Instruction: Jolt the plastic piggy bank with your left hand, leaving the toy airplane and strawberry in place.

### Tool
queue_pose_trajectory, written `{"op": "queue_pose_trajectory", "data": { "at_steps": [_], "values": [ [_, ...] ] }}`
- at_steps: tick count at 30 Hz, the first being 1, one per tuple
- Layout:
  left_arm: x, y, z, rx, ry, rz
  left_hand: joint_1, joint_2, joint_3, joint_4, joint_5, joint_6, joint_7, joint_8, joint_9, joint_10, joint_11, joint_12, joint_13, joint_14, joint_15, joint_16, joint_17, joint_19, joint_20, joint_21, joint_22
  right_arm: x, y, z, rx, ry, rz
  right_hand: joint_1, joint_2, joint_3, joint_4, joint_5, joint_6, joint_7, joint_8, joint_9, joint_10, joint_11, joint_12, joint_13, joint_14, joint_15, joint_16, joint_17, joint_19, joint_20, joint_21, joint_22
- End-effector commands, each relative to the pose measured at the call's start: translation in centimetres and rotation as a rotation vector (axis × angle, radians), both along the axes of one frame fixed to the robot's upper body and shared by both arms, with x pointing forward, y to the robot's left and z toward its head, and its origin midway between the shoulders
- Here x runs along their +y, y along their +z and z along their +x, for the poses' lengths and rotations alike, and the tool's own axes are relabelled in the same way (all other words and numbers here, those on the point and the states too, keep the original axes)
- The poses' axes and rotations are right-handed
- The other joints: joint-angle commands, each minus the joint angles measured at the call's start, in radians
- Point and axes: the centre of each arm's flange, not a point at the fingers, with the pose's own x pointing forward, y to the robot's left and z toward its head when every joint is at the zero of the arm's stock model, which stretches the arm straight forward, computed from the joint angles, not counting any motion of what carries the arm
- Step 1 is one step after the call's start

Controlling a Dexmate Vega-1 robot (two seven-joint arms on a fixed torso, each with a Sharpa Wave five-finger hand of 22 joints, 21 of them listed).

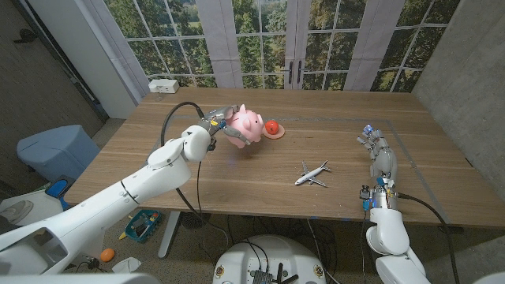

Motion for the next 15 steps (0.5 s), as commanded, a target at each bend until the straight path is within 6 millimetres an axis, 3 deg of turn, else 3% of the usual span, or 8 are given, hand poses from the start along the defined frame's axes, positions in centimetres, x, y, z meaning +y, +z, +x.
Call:
{"op": "queue_pose_trajectory", "data": {
  "at_steps": [1,15],
  "values": [
    [0.3,-0.7,-1.5,-0.07,0.01,-0.193,0.409,0.406,0.027,0.015,0.009,0.594,0.013,0.1,0.01,0.552,-0.206,0.036,0.07,0.531,-0.374,-0.003,0.005,-0.004,-0.119,0.011,0.0,-0.6,1.1,2.7,0.055,0.106,-0.034,-0.002,0.008,0.002,-0.007,-0.001,0.006,0.002,0.001,0.004,0.0,0.001,-0.001,-0.001,0.001,-0.007,0.008,0.002,0.009,-0.014,-0.002,0.001],
    [-0.6,-2.2,-2.7,-0.103,0.01,-0.306,0.405,0.402,0.031,0.015,0.022,0.596,0.011,0.101,0.013,0.553,-0.208,0.033,0.087,0.532,-0.374,-0.009,0.013,-0.018,-0.119,0.03,-0.009,-1.1,2.1,5.1,0.096,0.185,-0.073,-0.001,0.012,0.003,-0.01,-0.001,0.005,0.005,0.0,0.004,-0.002,0.001,-0.003,-0.001,-0.003,-0.008,0.007,0.002,0.007,-0.016,-0.007,0.001]
  ]
}}
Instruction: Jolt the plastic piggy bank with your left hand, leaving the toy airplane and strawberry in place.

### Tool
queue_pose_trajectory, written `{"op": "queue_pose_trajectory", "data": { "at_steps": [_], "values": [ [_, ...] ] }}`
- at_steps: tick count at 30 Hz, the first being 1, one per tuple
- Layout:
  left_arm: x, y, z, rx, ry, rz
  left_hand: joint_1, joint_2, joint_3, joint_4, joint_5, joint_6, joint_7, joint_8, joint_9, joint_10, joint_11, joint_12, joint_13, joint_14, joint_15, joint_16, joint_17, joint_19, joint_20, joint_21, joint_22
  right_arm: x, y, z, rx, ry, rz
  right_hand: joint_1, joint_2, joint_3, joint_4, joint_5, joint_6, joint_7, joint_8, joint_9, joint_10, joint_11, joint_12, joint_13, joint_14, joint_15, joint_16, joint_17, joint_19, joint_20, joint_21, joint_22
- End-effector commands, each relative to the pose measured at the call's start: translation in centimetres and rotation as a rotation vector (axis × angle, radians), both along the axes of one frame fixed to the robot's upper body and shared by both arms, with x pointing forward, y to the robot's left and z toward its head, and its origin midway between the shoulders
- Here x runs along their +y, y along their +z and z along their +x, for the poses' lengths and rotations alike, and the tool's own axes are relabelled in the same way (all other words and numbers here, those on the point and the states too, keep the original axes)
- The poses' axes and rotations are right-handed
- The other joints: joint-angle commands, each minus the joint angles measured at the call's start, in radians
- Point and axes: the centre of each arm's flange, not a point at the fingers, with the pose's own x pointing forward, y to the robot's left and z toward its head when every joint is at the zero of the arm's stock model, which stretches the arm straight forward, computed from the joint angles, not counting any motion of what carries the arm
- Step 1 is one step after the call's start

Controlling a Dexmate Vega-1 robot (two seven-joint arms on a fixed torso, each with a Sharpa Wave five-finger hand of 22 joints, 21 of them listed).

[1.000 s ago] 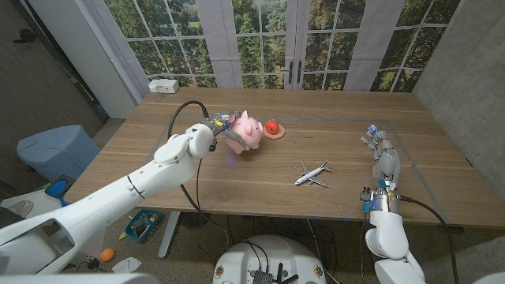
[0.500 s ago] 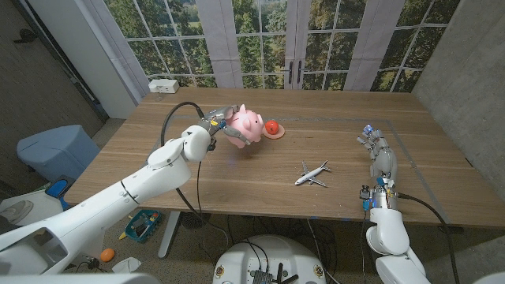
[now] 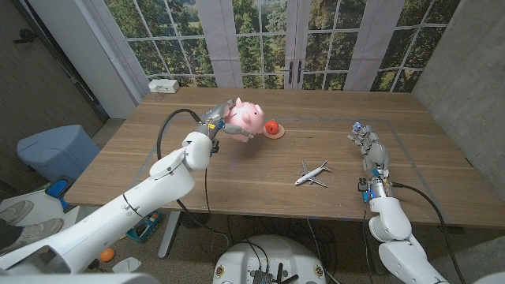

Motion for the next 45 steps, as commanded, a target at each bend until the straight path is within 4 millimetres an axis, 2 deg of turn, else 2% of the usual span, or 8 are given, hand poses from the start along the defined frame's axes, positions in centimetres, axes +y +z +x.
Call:
{"op": "queue_pose_trajectory", "data": {
  "at_steps": [1,6,13,33,45],
  "values": [
    [-0.4,-1.4,-1.0,-0.023,-0.006,-0.124,0.405,0.402,0.031,0.015,0.011,0.598,0.011,0.101,0.013,0.553,-0.208,0.033,0.088,0.532,-0.374,-0.005,0.007,-0.018,-0.12,0.015,0.0,-0.4,0.9,2.1,0.04,0.074,-0.032,-0.001,0.012,-0.001,-0.006,-0.001,0.005,0.006,0.0,0.004,-0.002,0.002,-0.003,-0.001,-0.004,-0.009,0.007,0.002,0.007,-0.016,-0.004,0.002],
    [-0.1,-1.8,-0.8,-0.029,-0.043,-0.178,0.403,0.4,0.032,0.015,0.015,0.599,0.012,0.101,0.013,0.555,-0.209,0.032,0.093,0.533,-0.374,-0.006,0.009,-0.022,-0.12,0.02,-0.004,0.2,1.0,2.7,0.047,0.089,-0.023,-0.002,0.015,0.0,-0.006,-0.001,0.005,0.006,0.0,0.004,-0.004,-0.001,-0.003,-0.001,-0.005,-0.01,0.007,0.003,0.005,-0.017,-0.007,0.002],
    [0.5,-1.3,-0.2,-0.021,-0.122,-0.221,0.4,0.397,0.034,0.015,0.02,0.6,0.01,0.101,0.013,0.558,-0.209,0.031,0.102,0.53,-0.374,-0.012,0.013,-0.043,-0.116,0.024,-0.01,1.1,0.9,3.6,0.06,0.107,-0.017,-0.005,0.019,0.001,-0.001,-0.001,0.005,0.007,0.0,0.004,-0.005,0.002,-0.004,-0.001,-0.007,-0.009,0.007,0.003,0.003,-0.016,-0.009,0.002],
    [2.1,0.0,2.6,0.139,-0.407,-0.385,0.4,0.396,0.041,0.013,0.024,0.596,0.006,0.103,0.021,0.556,-0.209,0.022,0.123,0.51,-0.375,-0.031,0.019,-0.079,-0.113,0.043,-0.025,3.0,0.9,5.7,0.051,0.173,-0.037,-0.011,0.018,0.002,0.003,-0.001,0.005,0.008,-0.001,0.004,-0.007,0.001,-0.005,-0.001,-0.01,-0.009,0.007,0.004,0.002,-0.015,-0.017,0.002],
    [3.0,-0.4,3.7,0.2,-0.497,-0.461,0.4,0.394,0.044,0.013,0.026,0.6,0.007,0.102,0.019,0.56,-0.209,0.018,0.127,0.509,-0.375,-0.035,0.021,-0.083,-0.112,0.052,-0.033,3.8,1.1,6.1,0.043,0.188,-0.052,-0.012,0.017,0.003,0.002,-0.002,0.006,0.009,0.0,0.004,-0.007,0.0,-0.005,-0.002,-0.01,-0.01,0.008,0.005,0.003,-0.014,-0.02,0.002]
  ]
}}
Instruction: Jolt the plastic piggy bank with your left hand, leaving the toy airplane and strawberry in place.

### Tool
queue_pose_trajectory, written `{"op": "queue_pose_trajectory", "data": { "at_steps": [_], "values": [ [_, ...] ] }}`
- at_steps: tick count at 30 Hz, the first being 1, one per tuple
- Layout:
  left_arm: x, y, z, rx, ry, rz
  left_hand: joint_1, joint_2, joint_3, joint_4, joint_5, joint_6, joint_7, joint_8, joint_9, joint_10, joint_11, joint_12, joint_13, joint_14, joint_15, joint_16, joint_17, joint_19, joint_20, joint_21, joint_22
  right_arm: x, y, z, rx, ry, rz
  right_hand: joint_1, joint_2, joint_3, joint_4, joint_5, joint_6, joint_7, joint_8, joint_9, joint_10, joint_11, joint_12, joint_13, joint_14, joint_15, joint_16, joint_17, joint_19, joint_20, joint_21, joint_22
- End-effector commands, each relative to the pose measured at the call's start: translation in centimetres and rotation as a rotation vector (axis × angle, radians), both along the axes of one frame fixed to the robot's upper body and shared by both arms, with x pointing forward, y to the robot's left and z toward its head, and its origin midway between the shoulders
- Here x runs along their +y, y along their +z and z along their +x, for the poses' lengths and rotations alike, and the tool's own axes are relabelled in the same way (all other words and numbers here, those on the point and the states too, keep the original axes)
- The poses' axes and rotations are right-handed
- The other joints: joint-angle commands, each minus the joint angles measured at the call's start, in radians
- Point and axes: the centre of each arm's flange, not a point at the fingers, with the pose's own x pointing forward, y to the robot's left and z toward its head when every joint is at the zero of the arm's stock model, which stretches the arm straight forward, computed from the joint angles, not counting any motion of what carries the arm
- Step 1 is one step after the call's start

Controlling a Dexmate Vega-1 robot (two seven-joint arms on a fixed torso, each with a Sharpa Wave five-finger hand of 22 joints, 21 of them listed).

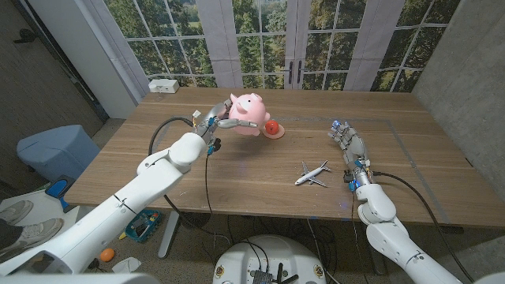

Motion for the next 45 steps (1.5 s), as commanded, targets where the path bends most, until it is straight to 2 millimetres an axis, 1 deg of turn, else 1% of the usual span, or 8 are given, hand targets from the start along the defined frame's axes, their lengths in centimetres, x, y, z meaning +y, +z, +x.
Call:
{"op": "queue_pose_trajectory", "data": {
  "at_steps": [1,5,11,25,26,28,35,45],
  "values": [
    [0.9,0.0,1.1,0.053,-0.121,-0.084,0.4,0.394,0.044,0.013,0.008,0.601,0.006,0.101,0.019,0.56,-0.209,0.017,0.127,0.5,-0.384,-0.001,0.001,-0.054,-0.127,0.008,0.0,0.9,0.1,0.5,-0.008,0.019,-0.013,-0.003,0.007,0.003,0.002,-0.002,0.003,0.005,0.0,0.004,-0.002,-0.001,-0.004,0.003,-0.002,-0.009,0.009,0.002,0.003,-0.014,-0.001,0.003],
    [0.9,0.0,1.3,0.062,-0.175,-0.103,0.399,0.393,0.045,0.013,0.01,0.606,0.009,0.102,0.018,0.562,-0.209,0.016,0.131,0.502,-0.383,-0.002,0.003,-0.054,-0.125,0.013,-0.005,0.8,0.3,0.4,-0.011,0.016,-0.015,-0.004,0.007,0.003,0.002,-0.002,0.003,0.005,0.0,0.004,-0.002,-0.002,-0.004,0.003,-0.002,-0.009,0.009,0.003,0.003,-0.015,-0.002,0.003],
    [0.6,0.4,1.6,0.086,-0.329,-0.14,0.397,0.39,0.046,0.013,0.013,0.61,0.011,0.103,0.018,0.568,-0.209,0.014,0.133,0.507,-0.383,-0.002,0.005,-0.051,-0.126,0.02,-0.011,0.8,0.3,0.3,-0.011,0.01,-0.016,-0.005,0.007,0.003,0.002,-0.002,0.004,0.006,0.0,0.004,-0.002,-0.001,-0.004,0.003,-0.003,-0.009,0.009,0.003,0.004,-0.015,-0.004,0.003],
    [-0.8,1.8,1.8,0.117,-0.671,-0.183,0.394,0.386,0.051,0.014,0.023,0.608,0.01,0.103,0.023,0.569,-0.207,0.009,0.144,0.51,-0.383,-0.007,0.009,-0.058,-0.125,0.031,-0.026,0.8,0.3,0.4,-0.008,0.005,-0.012,-0.007,0.006,0.003,0.002,-0.002,0.003,0.006,-0.001,0.004,-0.003,0.0,-0.004,0.003,-0.003,-0.008,0.01,0.003,0.006,-0.015,-0.007,0.003],
    [-0.9,1.9,1.8,0.117,-0.694,-0.187,0.393,0.386,0.052,0.014,0.024,0.607,0.005,0.102,0.023,0.569,-0.207,0.008,0.144,0.509,-0.383,-0.008,0.009,-0.061,-0.124,0.033,-0.027,0.8,0.2,0.5,-0.007,0.005,-0.011,-0.007,0.006,0.003,0.002,-0.002,0.004,0.007,-0.001,0.004,-0.003,0.001,-0.005,0.003,-0.003,-0.007,0.01,0.003,0.005,-0.014,-0.008,0.003],
    [-1.0,2.0,1.8,0.117,-0.73,-0.194,0.392,0.385,0.053,0.014,0.025,0.607,0.008,0.102,0.023,0.57,-0.207,0.006,0.145,0.509,-0.383,-0.009,0.009,-0.062,-0.124,0.035,-0.03,0.8,0.2,0.5,-0.005,0.004,-0.01,-0.007,0.006,0.003,0.002,-0.002,0.003,0.007,-0.001,0.004,-0.003,0.0,-0.005,0.003,-0.003,-0.008,0.01,0.003,0.006,-0.014,-0.008,0.003],
    [-1.2,2.3,2.1,0.123,-0.755,-0.197,0.39,0.384,0.055,0.015,0.03,0.606,0.007,0.102,0.025,0.572,-0.208,0.002,0.149,0.508,-0.383,-0.013,0.011,-0.068,-0.125,0.042,-0.038,0.8,0.3,0.7,-0.005,0.004,-0.009,-0.008,0.005,0.003,0.002,-0.002,0.003,0.006,-0.001,0.004,-0.003,0.0,-0.004,0.003,-0.003,-0.009,0.01,0.003,0.006,-0.014,-0.01,0.003],
    [-1.0,2.4,2.3,0.124,-0.696,-0.185,0.387,0.383,0.058,0.015,0.035,0.606,0.005,0.1,0.025,0.572,-0.208,-0.004,0.153,0.508,-0.383,-0.016,0.014,-0.073,-0.126,0.051,-0.046,0.7,0.4,0.8,-0.007,0.003,-0.006,-0.01,0.006,0.003,0.002,-0.002,0.002,0.007,-0.001,0.004,-0.002,0.0,-0.004,0.003,-0.004,-0.007,0.01,0.003,0.007,-0.014,-0.012,0.003]
  ]
}}
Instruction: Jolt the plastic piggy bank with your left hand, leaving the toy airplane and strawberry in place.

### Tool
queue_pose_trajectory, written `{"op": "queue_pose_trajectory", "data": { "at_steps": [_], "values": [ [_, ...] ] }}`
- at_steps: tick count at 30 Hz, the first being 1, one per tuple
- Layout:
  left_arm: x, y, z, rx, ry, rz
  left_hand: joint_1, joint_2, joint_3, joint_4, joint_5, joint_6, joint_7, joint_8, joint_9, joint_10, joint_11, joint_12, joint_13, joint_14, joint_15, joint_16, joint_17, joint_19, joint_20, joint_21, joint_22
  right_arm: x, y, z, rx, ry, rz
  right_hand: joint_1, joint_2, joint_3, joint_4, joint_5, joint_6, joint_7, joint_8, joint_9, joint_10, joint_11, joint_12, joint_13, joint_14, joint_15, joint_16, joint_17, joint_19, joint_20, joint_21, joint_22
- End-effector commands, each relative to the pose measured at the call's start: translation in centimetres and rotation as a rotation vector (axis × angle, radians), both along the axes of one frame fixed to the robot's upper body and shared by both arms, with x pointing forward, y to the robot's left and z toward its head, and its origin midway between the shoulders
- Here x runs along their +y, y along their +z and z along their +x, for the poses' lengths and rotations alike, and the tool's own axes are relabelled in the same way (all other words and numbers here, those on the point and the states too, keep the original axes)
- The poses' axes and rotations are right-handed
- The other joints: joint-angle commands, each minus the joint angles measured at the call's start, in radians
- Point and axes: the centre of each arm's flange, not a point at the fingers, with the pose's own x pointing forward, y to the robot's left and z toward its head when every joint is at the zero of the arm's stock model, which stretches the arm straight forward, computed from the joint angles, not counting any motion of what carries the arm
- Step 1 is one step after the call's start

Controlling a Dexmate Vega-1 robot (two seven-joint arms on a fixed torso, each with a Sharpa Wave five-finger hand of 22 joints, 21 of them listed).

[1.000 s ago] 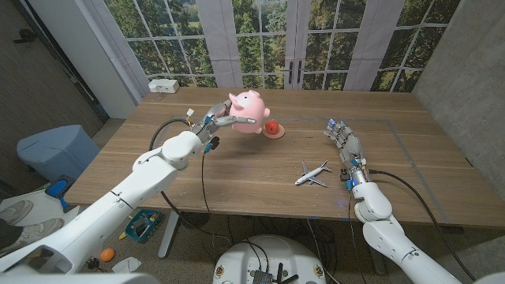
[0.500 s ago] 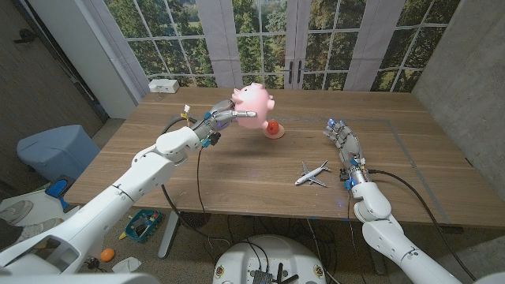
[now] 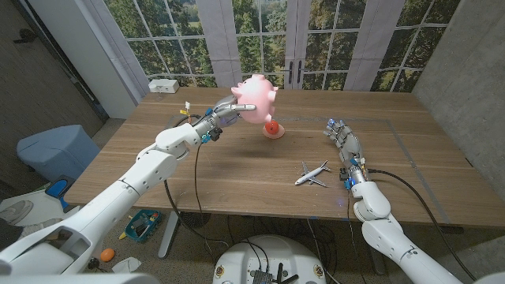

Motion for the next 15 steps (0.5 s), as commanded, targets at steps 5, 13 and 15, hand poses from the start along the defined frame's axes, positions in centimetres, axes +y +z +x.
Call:
{"op": "queue_pose_trajectory", "data": {
  "at_steps": [5,13,15],
  "values": [
    [0.25,0.28,0.3,0.002,0.039,0.007,0.387,0.383,0.059,0.015,0.01,0.599,-0.002,0.1,0.026,0.567,-0.213,-0.004,0.155,0.501,-0.391,-0.005,0.007,-0.058,-0.133,0.01,-0.004,-0.07,0.15,0.19,0.0,-0.003,0.004,-0.01,0.005,0.003,0.002,-0.002,0.002,0.006,-0.002,0.004,-0.002,-0.001,-0.004,0.003,-0.003,-0.009,0.003,0.003,0.007,-0.014,-0.006,0.003],
    [0.78,0.14,0.03,-0.012,0.185,0.052,0.385,0.382,0.061,0.015,0.013,0.598,-0.001,0.099,0.027,0.569,-0.213,-0.008,0.159,0.502,-0.39,-0.007,0.009,-0.061,-0.134,0.018,-0.011,-0.05,0.24,0.33,0.001,-0.003,0.003,-0.011,0.005,0.003,0.001,-0.002,0.002,0.006,-0.001,0.004,-0.003,-0.001,-0.004,0.003,-0.004,-0.008,0.003,0.003,0.008,-0.013,-0.008,0.003],
    [0.86,0.13,-0.23,-0.026,0.252,0.071,0.384,0.382,0.062,0.015,0.014,0.599,0.0,0.099,0.027,0.569,-0.213,-0.01,0.159,0.502,-0.39,-0.008,0.01,-0.063,-0.134,0.02,-0.013,-0.03,0.28,0.37,0.001,-0.003,0.002,-0.012,0.005,0.003,0.001,-0.002,0.002,0.007,-0.001,0.004,-0.003,0.0,-0.004,0.003,-0.004,-0.006,0.003,0.003,0.008,-0.013,-0.009,0.003]
  ]
}}
